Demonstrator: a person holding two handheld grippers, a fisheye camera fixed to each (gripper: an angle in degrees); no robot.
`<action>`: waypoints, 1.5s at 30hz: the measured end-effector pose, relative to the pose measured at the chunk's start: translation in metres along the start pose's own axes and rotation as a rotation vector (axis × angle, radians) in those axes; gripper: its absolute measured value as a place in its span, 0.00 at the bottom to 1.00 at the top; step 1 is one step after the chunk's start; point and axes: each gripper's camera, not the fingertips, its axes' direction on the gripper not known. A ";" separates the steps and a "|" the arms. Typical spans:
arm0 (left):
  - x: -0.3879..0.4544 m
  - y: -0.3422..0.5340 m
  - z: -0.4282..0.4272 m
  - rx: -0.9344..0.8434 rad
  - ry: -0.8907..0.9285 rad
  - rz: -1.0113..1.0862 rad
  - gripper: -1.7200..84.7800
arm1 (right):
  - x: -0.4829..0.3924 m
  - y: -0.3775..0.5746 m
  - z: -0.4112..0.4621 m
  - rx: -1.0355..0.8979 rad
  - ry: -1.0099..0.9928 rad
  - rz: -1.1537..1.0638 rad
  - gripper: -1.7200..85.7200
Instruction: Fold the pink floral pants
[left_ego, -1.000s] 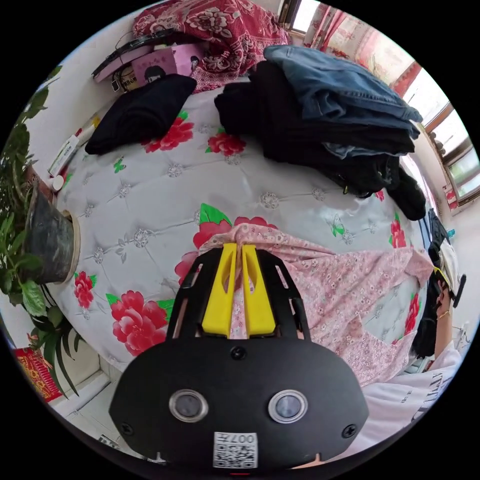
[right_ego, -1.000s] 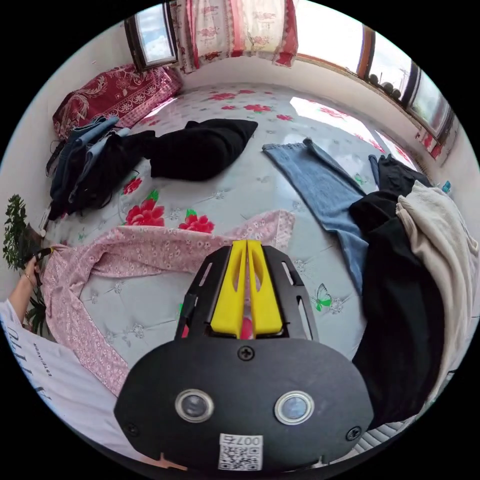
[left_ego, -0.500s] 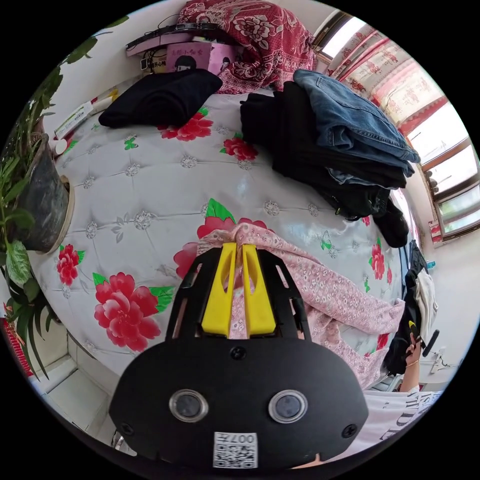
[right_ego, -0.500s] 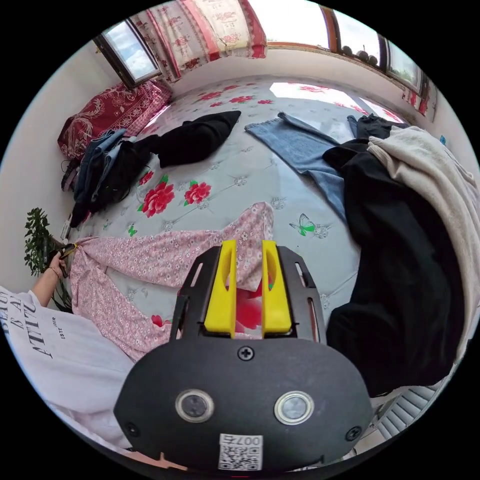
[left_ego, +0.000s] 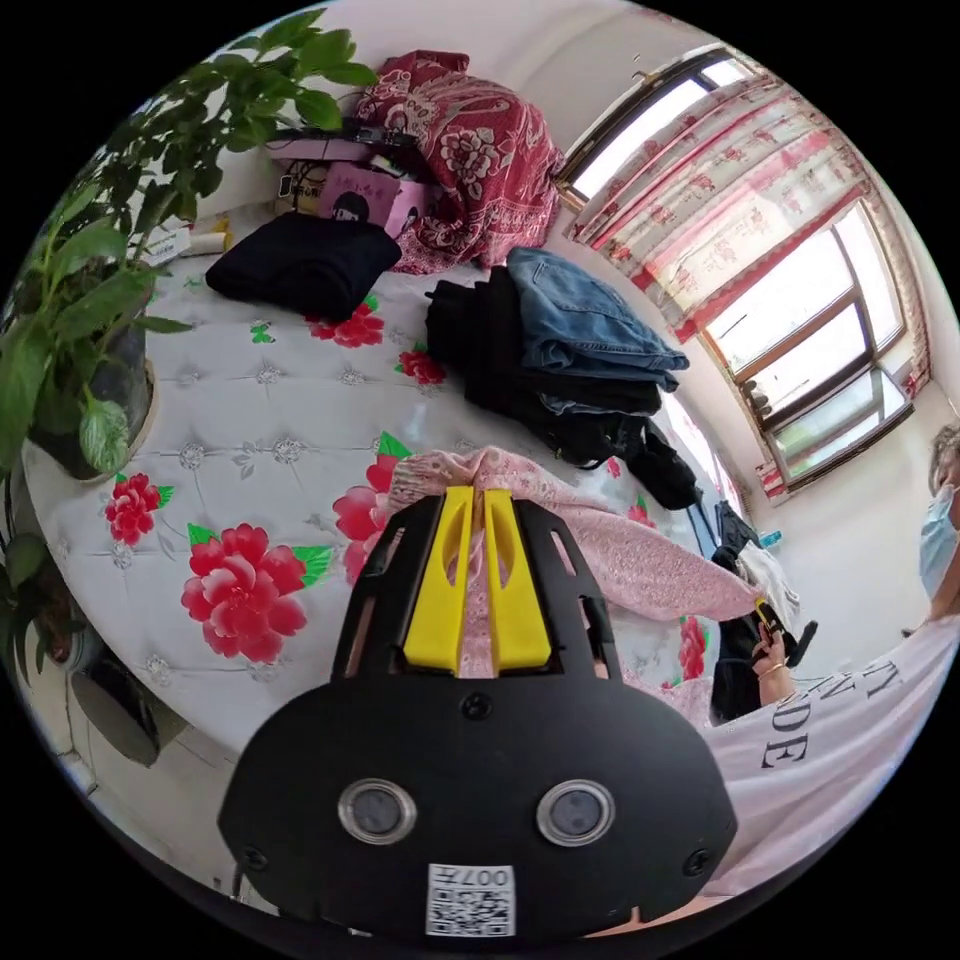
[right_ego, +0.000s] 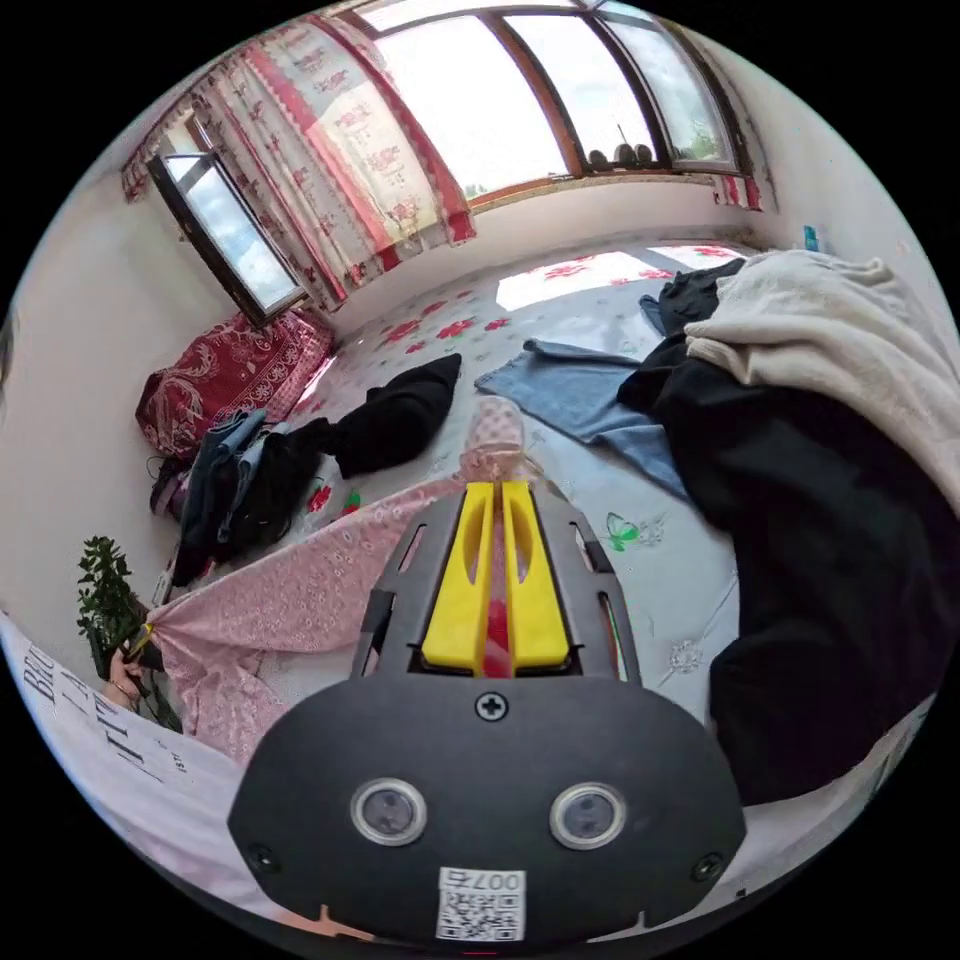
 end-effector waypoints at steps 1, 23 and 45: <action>-0.002 0.014 -0.019 0.065 0.036 -0.018 0.01 | -0.014 0.011 -0.030 0.057 0.030 -0.033 0.02; 0.015 -0.051 0.120 -0.041 -0.278 0.026 0.09 | -0.021 -0.004 0.085 -0.221 0.266 -0.101 0.07; 0.050 -0.081 0.248 -0.279 -0.522 0.227 0.02 | -0.032 -0.072 0.220 -0.377 0.268 -0.180 0.02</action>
